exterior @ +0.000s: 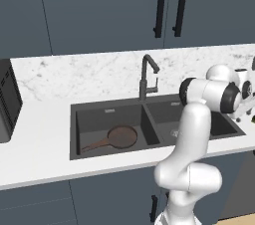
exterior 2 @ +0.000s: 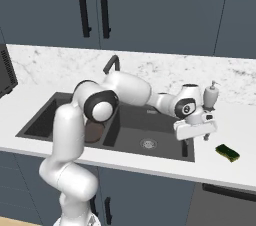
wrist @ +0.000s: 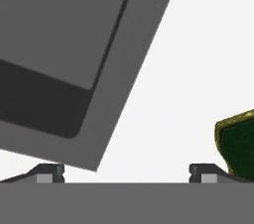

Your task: Pick the pan and sponge and place them into the sink. Then turn on the water.

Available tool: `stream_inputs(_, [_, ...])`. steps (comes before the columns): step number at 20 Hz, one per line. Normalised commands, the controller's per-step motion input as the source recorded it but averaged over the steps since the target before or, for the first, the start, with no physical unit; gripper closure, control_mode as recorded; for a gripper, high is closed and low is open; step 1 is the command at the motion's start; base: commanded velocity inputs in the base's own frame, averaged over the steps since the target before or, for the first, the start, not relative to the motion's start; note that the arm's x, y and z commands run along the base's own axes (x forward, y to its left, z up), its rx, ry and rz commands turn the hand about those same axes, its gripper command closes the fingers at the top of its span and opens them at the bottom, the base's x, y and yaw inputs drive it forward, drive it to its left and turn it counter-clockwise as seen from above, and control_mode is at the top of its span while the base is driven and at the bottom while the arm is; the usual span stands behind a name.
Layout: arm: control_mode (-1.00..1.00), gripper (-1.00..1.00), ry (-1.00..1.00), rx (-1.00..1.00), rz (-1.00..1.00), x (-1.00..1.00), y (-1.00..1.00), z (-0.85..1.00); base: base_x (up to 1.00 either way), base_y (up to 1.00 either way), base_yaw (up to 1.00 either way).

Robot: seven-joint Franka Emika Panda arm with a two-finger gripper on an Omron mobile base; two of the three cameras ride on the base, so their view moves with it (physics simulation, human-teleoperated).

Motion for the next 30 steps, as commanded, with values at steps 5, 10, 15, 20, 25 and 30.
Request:
stream_inputs(5, [-1.0, -1.0, 0.01, 0.01, 0.0, 0.0, -0.29, -0.01, 0.0, 0.0, 0.0])
stream_inputs(10, [-1.0, -1.0, 0.01, 0.05, 0.0, 0.0, -0.23, 0.0, 0.0, 0.0, 0.0])
stream_inputs(15, [-1.0, -1.0, 0.0, 0.03, 0.0, 0.0, -0.25, -0.05, 0.0, 0.0, 0.0])
stream_inputs(20, [-1.0, -1.0, 0.0, 0.01, 0.0, 0.0, -0.24, -0.11, 0.0, 0.0, 0.0])
stream_inputs(25, [-1.0, -1.0, 0.0, 0.0, 0.0, 0.0, -0.2, -0.18, 0.0, 0.0, 0.0])
stream_inputs(30, [-1.0, -1.0, 0.0, 0.0, 0.0, 0.0, -0.22, -0.13, 0.0, 0.0, 0.0])
